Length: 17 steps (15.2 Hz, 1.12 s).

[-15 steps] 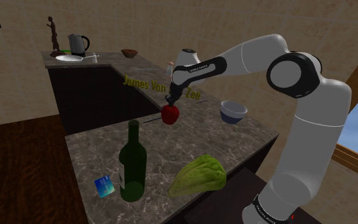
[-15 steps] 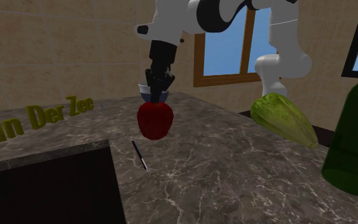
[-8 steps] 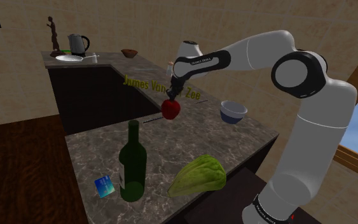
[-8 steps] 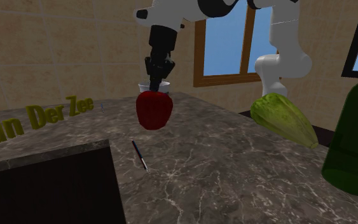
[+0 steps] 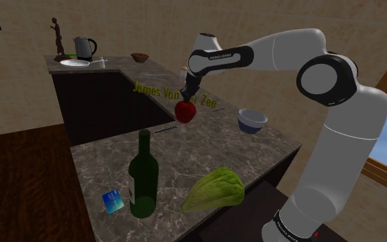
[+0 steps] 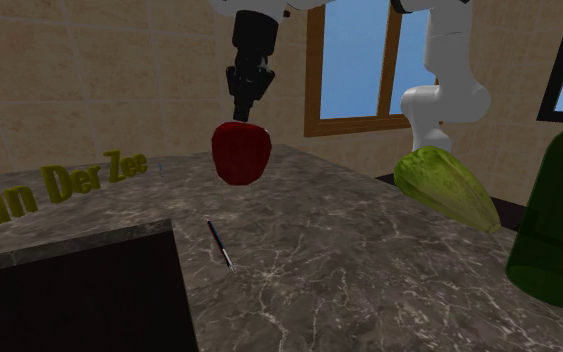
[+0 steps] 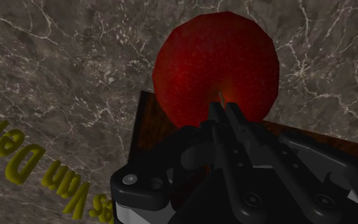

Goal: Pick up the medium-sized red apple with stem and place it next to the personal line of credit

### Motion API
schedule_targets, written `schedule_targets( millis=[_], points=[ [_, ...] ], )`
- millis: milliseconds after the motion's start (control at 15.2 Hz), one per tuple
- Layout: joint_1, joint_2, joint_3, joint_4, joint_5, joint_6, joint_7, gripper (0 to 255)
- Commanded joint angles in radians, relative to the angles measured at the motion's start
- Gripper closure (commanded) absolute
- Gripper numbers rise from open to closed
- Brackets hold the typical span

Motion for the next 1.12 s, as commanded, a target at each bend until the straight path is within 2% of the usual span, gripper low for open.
schedule_targets(
  millis=[0, 1056],
  points=[
    [-0.001, -0.008, 0.0, 0.016, 0.001, -0.024, -0.003, 255],
    [0.0, -0.014, 0.0, 0.223, 0.005, -0.238, -0.01, 255]
  ],
)
